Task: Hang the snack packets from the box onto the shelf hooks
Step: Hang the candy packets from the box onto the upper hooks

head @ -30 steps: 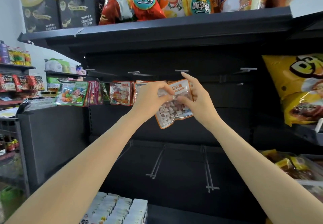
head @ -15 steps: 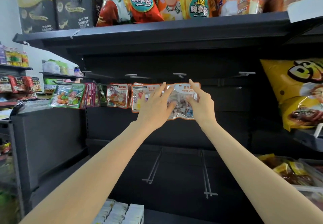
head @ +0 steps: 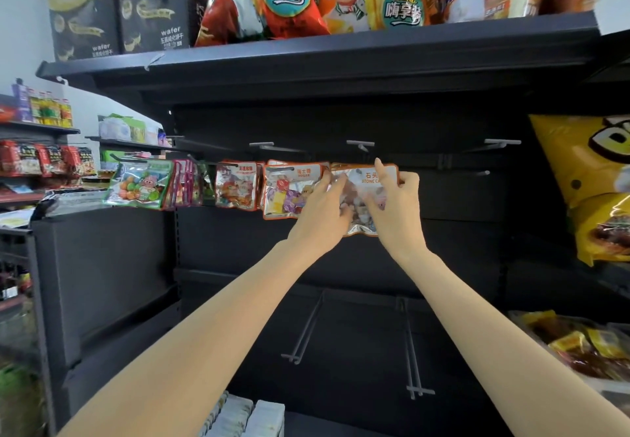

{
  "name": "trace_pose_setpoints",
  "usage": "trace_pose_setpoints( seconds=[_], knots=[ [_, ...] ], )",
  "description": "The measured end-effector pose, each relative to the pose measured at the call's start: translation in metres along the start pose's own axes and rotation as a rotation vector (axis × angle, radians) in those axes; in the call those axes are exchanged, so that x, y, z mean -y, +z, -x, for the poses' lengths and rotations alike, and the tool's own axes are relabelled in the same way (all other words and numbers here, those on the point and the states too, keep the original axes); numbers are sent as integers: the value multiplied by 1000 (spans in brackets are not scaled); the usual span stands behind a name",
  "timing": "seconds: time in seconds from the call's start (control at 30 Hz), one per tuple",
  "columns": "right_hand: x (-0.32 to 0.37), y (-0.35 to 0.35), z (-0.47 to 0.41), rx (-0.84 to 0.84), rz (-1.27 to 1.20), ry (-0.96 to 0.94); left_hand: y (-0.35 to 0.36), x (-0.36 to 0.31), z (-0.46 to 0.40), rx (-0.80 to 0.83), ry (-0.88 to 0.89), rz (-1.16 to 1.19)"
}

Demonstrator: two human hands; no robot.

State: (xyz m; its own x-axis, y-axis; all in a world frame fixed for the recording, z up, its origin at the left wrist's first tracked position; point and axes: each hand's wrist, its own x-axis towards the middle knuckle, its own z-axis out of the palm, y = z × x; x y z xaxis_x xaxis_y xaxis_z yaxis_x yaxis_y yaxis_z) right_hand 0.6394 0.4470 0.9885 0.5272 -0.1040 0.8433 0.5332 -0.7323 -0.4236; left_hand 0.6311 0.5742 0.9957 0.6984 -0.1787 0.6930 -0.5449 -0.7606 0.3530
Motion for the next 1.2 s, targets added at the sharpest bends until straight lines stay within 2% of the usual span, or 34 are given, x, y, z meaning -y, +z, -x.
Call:
trace_pose_setpoints(
  seconds=[0.13, 0.43, 0.57, 0.67, 0.73, 0.83, 0.97, 1.2],
  knots=[
    [-11, 9, -1, -77, 324, -140, 9, -2, -11, -39, -65, 79],
    [-17, 14, -3, -206, 542, -255, 17, 10, -16, -162, -31, 70],
    [-8, 14, 9, -273, 478, -375, 4, 17, -8, -215, 18, 62],
    [11, 25, 22, -130, 239, -386, -13, 37, 10, -248, 77, -35],
    [27, 40, 31, 11, 92, -315, -28, 58, 28, -261, 42, -123],
    [56, 76, 47, 221, -60, -204, -50, 100, 64, -252, -128, -143],
    [105, 144, 89, 500, -184, -152, -80, 173, 130, -222, -353, -149],
    [203, 297, 208, 943, -369, -7, -140, 343, 278, -161, -764, -91]
  ],
)
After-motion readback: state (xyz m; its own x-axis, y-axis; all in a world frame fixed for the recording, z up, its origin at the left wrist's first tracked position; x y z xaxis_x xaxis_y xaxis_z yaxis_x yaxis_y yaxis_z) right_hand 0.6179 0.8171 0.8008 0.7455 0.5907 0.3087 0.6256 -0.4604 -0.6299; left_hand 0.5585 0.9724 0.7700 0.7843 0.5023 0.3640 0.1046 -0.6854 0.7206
